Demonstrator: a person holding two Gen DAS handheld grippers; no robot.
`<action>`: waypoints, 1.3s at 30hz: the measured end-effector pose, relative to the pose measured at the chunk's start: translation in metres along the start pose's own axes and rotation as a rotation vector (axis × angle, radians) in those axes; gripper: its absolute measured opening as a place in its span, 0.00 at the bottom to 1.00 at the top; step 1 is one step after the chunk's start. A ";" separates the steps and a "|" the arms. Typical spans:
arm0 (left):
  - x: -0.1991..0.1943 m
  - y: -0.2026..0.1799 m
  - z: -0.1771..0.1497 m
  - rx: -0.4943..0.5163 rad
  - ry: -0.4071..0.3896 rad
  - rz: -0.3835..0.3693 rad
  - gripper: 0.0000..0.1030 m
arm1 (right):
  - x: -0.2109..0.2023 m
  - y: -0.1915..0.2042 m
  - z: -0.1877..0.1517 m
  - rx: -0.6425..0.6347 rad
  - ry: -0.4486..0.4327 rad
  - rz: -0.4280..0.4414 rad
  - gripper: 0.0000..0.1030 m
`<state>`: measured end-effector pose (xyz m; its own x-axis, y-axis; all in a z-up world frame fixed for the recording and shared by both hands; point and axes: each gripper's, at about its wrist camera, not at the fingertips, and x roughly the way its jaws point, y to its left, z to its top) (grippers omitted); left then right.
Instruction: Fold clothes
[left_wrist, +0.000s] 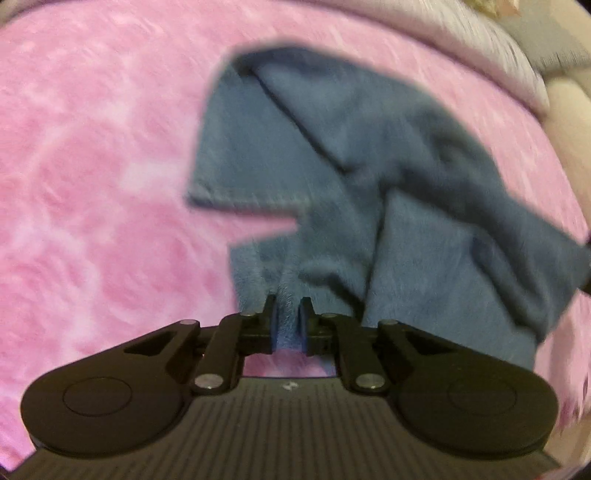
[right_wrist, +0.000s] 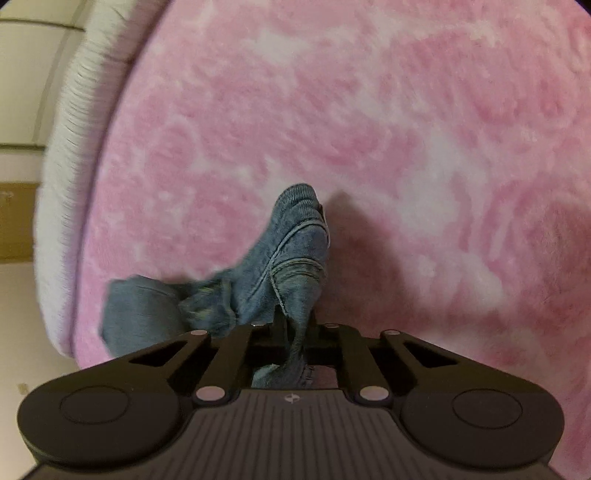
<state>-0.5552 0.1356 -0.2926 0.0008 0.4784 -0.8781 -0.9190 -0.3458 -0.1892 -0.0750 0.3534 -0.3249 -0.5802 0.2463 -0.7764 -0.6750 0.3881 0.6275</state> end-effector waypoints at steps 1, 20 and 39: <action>-0.013 0.005 0.012 -0.005 -0.039 0.012 0.07 | -0.008 0.007 -0.002 0.009 -0.017 0.033 0.07; -0.292 0.090 0.187 0.300 -0.679 0.065 0.06 | -0.204 0.226 -0.120 -0.134 -0.695 0.702 0.06; -0.126 0.200 -0.094 -0.027 0.085 0.107 0.19 | -0.085 -0.107 -0.276 0.429 -0.485 -0.136 0.41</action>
<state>-0.7024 -0.0694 -0.2609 -0.0618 0.3677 -0.9279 -0.9048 -0.4131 -0.1034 -0.0793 0.0458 -0.3104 -0.1638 0.5036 -0.8482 -0.4284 0.7382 0.5210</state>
